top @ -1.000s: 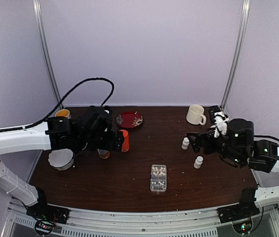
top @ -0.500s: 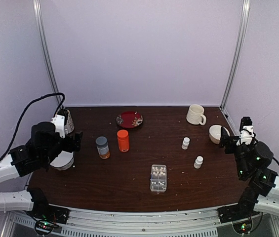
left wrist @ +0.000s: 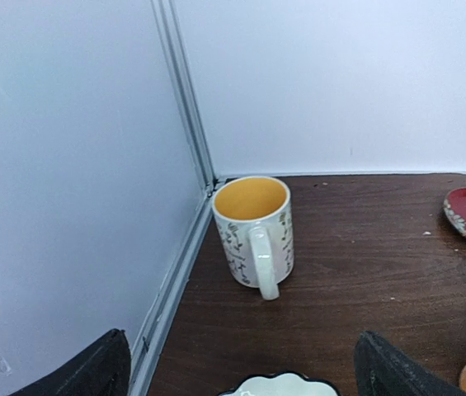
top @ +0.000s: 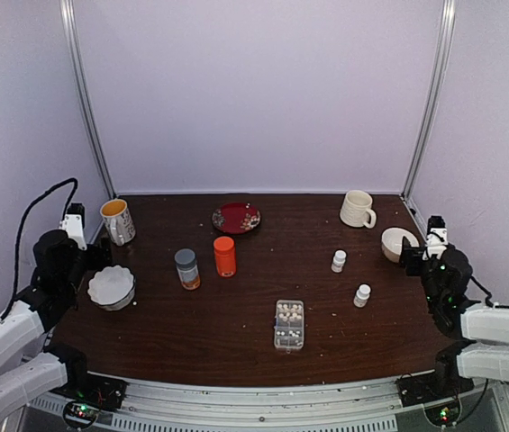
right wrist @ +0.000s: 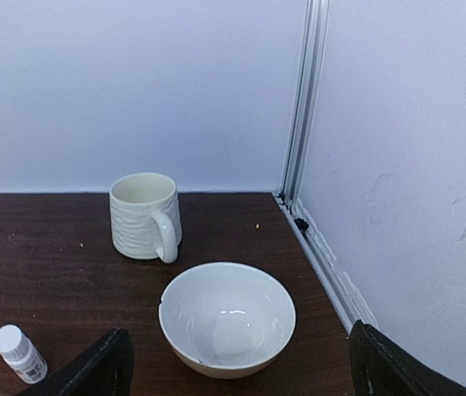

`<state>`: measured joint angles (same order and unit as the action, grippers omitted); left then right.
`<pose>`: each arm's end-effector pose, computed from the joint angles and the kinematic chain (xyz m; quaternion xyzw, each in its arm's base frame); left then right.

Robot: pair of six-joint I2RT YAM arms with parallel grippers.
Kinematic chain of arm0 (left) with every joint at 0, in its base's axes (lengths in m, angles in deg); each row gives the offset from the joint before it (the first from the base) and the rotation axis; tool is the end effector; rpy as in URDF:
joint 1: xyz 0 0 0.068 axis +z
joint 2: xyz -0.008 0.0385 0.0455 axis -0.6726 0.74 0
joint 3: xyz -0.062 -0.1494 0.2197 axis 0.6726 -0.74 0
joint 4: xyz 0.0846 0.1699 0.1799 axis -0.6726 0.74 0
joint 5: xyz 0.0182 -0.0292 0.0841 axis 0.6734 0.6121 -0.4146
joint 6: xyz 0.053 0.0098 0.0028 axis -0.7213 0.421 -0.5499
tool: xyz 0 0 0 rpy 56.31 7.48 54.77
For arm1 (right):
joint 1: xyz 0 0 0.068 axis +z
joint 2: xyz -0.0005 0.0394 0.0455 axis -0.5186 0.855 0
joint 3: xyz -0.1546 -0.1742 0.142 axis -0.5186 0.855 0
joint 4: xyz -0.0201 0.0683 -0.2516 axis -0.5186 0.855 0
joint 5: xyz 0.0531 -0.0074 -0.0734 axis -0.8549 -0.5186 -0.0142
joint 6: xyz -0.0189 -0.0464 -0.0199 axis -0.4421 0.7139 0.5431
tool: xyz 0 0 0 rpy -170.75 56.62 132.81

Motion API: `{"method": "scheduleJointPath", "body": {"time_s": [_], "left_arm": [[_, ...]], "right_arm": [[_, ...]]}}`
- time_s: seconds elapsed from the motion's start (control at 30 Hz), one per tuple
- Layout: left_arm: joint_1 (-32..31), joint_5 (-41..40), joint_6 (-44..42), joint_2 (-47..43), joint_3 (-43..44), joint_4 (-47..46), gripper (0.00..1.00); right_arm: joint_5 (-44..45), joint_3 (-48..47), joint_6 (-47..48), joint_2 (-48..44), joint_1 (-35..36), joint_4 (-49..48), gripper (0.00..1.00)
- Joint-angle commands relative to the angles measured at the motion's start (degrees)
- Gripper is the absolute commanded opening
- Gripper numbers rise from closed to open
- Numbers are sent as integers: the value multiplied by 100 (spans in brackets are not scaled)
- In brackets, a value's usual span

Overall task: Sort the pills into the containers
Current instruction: Reset both arms

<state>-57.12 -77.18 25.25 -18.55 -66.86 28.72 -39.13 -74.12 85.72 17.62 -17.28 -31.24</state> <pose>0.1658 -0.0288 0.2415 -0.0643 0.7661 0.0575 0.6369 0.1759 0.0326 0.1898 0.0052 0.7155 -0.0439 0.6972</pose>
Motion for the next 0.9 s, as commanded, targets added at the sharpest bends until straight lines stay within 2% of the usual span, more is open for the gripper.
{"method": "scheduleJointPath", "body": {"time_s": [0.0, 0.07, 0.2, 0.27, 0.3, 0.33, 0.4, 0.47, 0.57, 0.67, 0.77, 0.87], "left_arm": [[434, 10, 4, 429, -295, -1187, 98], [464, -180, -124, 765, -413, -1558, 98], [607, -206, -313, 1341, -872, -3204, 97], [687, -192, -539, 1840, -1001, -3948, 98], [734, -156, -659, 2081, -966, -4123, 98], [775, -98, -725, 2310, -896, -4223, 97], [879, 150, -779, 2723, -754, -4410, 98], [991, 413, -729, 3130, -696, -4851, 98], [1035, 582, -896, 3497, -459, -4938, 98], [1190, 779, -900, 4098, -411, -5452, 97], [1425, 1343, -807, 4446, -498, -5883, 98], [1432, 1553, -796, 4425, -331, -5541, 97]], "right_arm": [[-137, -109, -149, 1369, -212, -1933, 94], [-75, -426, -224, 1450, -351, -1339, 95], [-607, -451, -434, 2321, -870, -2274, 96], [-575, -376, -506, 2948, -963, -3188, 99], [-586, -443, -530, 2816, -967, -2731, 99], [-600, -636, -570, 2631, -967, -2064, 100], [-645, -697, -446, 2831, -966, -2371, 100], [-607, -701, -498, 2683, -965, -2081, 100], [-618, -713, -470, 2772, -965, -2233, 100], [-738, -705, -401, 2794, -965, -2282, 100], [-863, -772, -366, 2782, -965, -2131, 100], [-866, -771, -355, 2784, -965, -2132, 100]]}}
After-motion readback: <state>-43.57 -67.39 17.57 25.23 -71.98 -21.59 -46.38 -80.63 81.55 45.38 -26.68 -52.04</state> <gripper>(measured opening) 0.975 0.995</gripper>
